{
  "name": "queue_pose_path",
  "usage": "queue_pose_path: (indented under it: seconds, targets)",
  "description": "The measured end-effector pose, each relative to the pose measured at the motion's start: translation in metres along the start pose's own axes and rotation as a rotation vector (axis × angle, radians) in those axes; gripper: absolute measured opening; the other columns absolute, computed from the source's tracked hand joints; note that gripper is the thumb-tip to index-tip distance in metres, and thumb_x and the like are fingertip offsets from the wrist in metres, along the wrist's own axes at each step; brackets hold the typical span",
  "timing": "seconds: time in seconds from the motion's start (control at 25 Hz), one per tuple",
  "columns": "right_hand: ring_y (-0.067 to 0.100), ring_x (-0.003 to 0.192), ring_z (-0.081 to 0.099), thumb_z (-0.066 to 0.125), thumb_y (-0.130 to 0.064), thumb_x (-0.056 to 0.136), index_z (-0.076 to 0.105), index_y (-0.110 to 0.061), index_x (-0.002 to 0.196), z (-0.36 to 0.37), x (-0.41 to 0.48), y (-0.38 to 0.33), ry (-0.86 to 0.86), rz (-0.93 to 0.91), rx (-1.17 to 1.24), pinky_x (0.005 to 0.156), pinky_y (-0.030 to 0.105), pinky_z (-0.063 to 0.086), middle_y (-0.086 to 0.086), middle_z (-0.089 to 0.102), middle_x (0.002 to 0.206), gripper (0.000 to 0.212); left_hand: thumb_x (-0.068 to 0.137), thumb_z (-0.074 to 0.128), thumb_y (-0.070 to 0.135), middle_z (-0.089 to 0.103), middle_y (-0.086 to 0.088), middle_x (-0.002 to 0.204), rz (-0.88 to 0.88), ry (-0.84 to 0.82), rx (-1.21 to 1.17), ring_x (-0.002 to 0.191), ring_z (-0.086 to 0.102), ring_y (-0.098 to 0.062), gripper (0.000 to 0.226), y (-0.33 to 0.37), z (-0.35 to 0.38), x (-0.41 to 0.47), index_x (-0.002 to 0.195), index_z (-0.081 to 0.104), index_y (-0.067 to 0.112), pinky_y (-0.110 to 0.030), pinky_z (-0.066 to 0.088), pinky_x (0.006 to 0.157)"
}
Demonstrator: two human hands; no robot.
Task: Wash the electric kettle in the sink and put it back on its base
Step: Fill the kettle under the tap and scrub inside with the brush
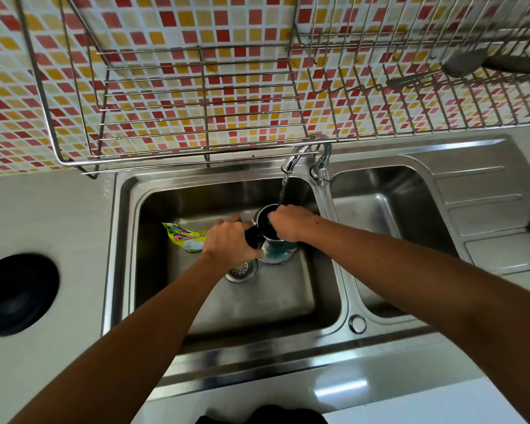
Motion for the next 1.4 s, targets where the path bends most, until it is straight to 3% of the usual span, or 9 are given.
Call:
queue_pose_path:
  seconds: [0.2, 0.36, 0.6, 0.72, 0.96, 1.08, 1.2, 1.28, 1.4]
  targets:
    - [0.032, 0.102, 0.064, 0.057, -0.014, 0.091, 0.061, -0.009, 0.118, -0.006, -0.003, 0.007, -0.021, 0.090, -0.139, 0.073, 0.038, 0.049, 0.012, 0.063, 0.116, 0.028, 0.065, 0.065, 0.067, 0.064, 0.000, 0.103, -0.010, 0.011, -0.010, 0.091, 0.067, -0.025, 0.057, 0.000, 0.001, 0.000, 0.110, 0.069, 0.032, -0.035, 0.052, 0.085]
    - [0.023, 0.066, 0.055, 0.051, -0.010, 0.092, 0.061, -0.001, 0.112, 0.006, -0.003, 0.001, -0.220, 0.072, 0.048, 0.055, 0.029, 0.040, 0.015, 0.062, 0.096, 0.024, 0.063, 0.062, 0.070, 0.065, 0.000, 0.100, -0.018, 0.021, -0.018, 0.090, 0.067, -0.024, 0.058, -0.001, 0.003, 0.001, 0.106, 0.070, 0.032, -0.034, 0.053, 0.084]
    - [0.034, 0.102, 0.065, 0.057, -0.013, 0.090, 0.064, -0.009, 0.115, -0.002, -0.003, -0.002, 0.035, 0.079, -0.013, 0.077, 0.039, 0.051, 0.013, 0.065, 0.114, 0.026, 0.066, 0.066, 0.068, 0.067, 0.000, 0.103, -0.006, 0.020, -0.001, 0.094, 0.067, -0.022, 0.057, -0.001, 0.002, 0.001, 0.109, 0.069, 0.031, -0.035, 0.052, 0.087]
    - [0.033, 0.105, 0.064, 0.056, -0.012, 0.090, 0.060, -0.008, 0.124, -0.007, 0.002, 0.003, -0.045, 0.178, -0.073, 0.079, 0.039, 0.051, 0.012, 0.064, 0.119, 0.034, 0.067, 0.067, 0.067, 0.066, -0.001, 0.104, -0.008, 0.031, -0.004, 0.094, 0.067, -0.024, 0.057, -0.001, 0.001, 0.000, 0.110, 0.069, 0.030, -0.035, 0.052, 0.087]
    - [0.019, 0.049, 0.038, 0.047, -0.005, 0.094, 0.050, -0.007, 0.072, 0.011, 0.011, 0.007, -0.239, 0.344, 0.442, 0.046, 0.027, 0.032, 0.010, 0.043, 0.063, 0.022, 0.068, 0.068, 0.066, 0.066, -0.003, 0.108, -0.011, 0.016, 0.004, 0.097, 0.067, -0.027, 0.059, 0.000, 0.002, -0.001, 0.115, 0.068, 0.029, -0.036, 0.050, 0.089]
    - [0.030, 0.093, 0.063, 0.057, -0.015, 0.094, 0.057, 0.000, 0.122, 0.012, 0.012, 0.002, -0.117, 0.434, 0.476, 0.077, 0.033, 0.051, 0.019, 0.062, 0.108, 0.031, 0.069, 0.067, 0.066, 0.067, -0.002, 0.107, -0.014, 0.025, 0.010, 0.095, 0.067, -0.025, 0.059, 0.000, 0.001, -0.001, 0.115, 0.068, 0.030, -0.035, 0.050, 0.088]
    - [0.032, 0.120, 0.056, 0.058, -0.013, 0.094, 0.056, -0.002, 0.129, 0.009, 0.009, -0.010, 0.022, 0.365, 0.334, 0.096, 0.037, 0.047, 0.016, 0.057, 0.133, 0.037, 0.070, 0.066, 0.066, 0.067, 0.000, 0.105, 0.001, 0.003, 0.028, 0.096, 0.065, -0.021, 0.059, 0.002, 0.000, -0.001, 0.116, 0.067, 0.030, -0.035, 0.050, 0.089]
    - [0.027, 0.091, 0.064, 0.052, -0.010, 0.096, 0.062, -0.002, 0.108, 0.016, 0.011, -0.008, -0.093, 0.344, 0.382, 0.075, 0.032, 0.052, 0.014, 0.063, 0.105, 0.017, 0.070, 0.067, 0.065, 0.066, 0.000, 0.104, -0.001, 0.003, 0.021, 0.094, 0.065, -0.021, 0.057, 0.002, -0.001, -0.002, 0.114, 0.068, 0.029, -0.035, 0.050, 0.088]
    - [0.010, 0.041, 0.039, 0.041, -0.009, 0.097, 0.051, -0.007, 0.082, 0.032, 0.005, 0.014, -0.400, 0.540, 0.940, 0.040, 0.018, 0.030, 0.006, 0.043, 0.065, 0.018, 0.069, 0.067, 0.064, 0.066, -0.001, 0.102, 0.001, 0.012, 0.022, 0.091, 0.067, -0.023, 0.056, 0.003, -0.001, -0.002, 0.112, 0.069, 0.029, -0.034, 0.050, 0.085]
Point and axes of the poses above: each hand's wrist, its own x-axis towards the middle knuckle, its own z-axis out of the palm, y = z × x, the point moved 5 cm from there along x, towards the middle knuckle
